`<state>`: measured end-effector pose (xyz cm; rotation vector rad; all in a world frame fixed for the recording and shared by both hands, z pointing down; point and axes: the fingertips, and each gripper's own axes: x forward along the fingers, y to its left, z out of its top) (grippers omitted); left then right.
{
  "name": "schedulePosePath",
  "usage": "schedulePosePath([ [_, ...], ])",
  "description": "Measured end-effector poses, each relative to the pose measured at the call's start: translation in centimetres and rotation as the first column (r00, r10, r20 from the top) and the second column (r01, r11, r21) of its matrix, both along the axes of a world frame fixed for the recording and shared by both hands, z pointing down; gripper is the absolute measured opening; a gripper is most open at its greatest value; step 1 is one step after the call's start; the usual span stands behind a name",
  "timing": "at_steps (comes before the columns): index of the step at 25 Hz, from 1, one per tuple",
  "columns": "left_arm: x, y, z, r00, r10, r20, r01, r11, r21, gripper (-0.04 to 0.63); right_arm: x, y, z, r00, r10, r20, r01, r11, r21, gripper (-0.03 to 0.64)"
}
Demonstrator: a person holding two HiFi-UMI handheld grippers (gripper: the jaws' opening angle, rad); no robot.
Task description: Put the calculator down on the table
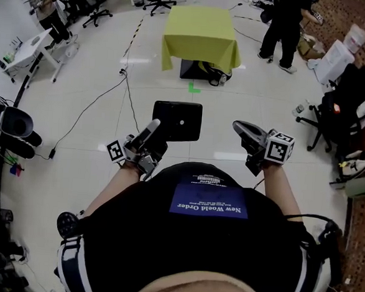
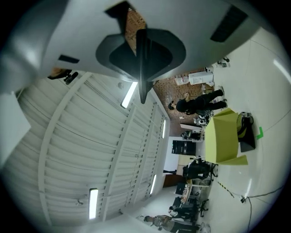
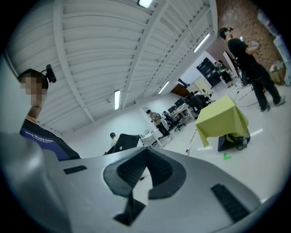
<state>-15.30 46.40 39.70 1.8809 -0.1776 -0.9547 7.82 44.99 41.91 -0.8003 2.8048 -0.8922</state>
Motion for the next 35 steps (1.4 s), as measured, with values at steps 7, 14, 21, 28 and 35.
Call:
schedulePosePath([
  [7, -4.9, -5.4, -1.0, 0.998, 0.054, -0.021, -0.053, 0.998, 0.024, 0.058, -4.8, -4.8, -2.3, 0.998, 0.057, 0.037, -0.058, 0.998, 0.026, -0.012],
  [14, -11.6, -13.6, 0.5, 0.999, 0.048, -0.016, -0.048, 0.999, 0.002, 0.058, -10.5, -12.6, -1.5, 0.997, 0.077, 0.005, -0.077, 0.997, 0.01, -0.014],
  [21, -13.0, -19.7, 1.8, 1.0, -0.009, -0.018, 0.008, 0.998, -0.054, 0.058, -9.7, -20.6, -0.7, 0.995, 0.093, -0.034, -0.092, 0.996, 0.017, -0.012],
  [28, -9.2, -28.1, 1.5, 0.995, -0.102, 0.021, 0.103, 0.994, -0.023, 0.058, -5.4, -31.2, 1.0, 0.958, 0.107, -0.266, -0.051, 0.977, 0.209, -0.012],
  [35, -2.2, -36.2, -0.9, 0.978, -0.208, 0.024, 0.208, 0.978, 0.002, 0.058, -0.1, -40.1, 0.8, 0.918, 0.014, -0.396, 0.126, 0.937, 0.325, -0.012],
])
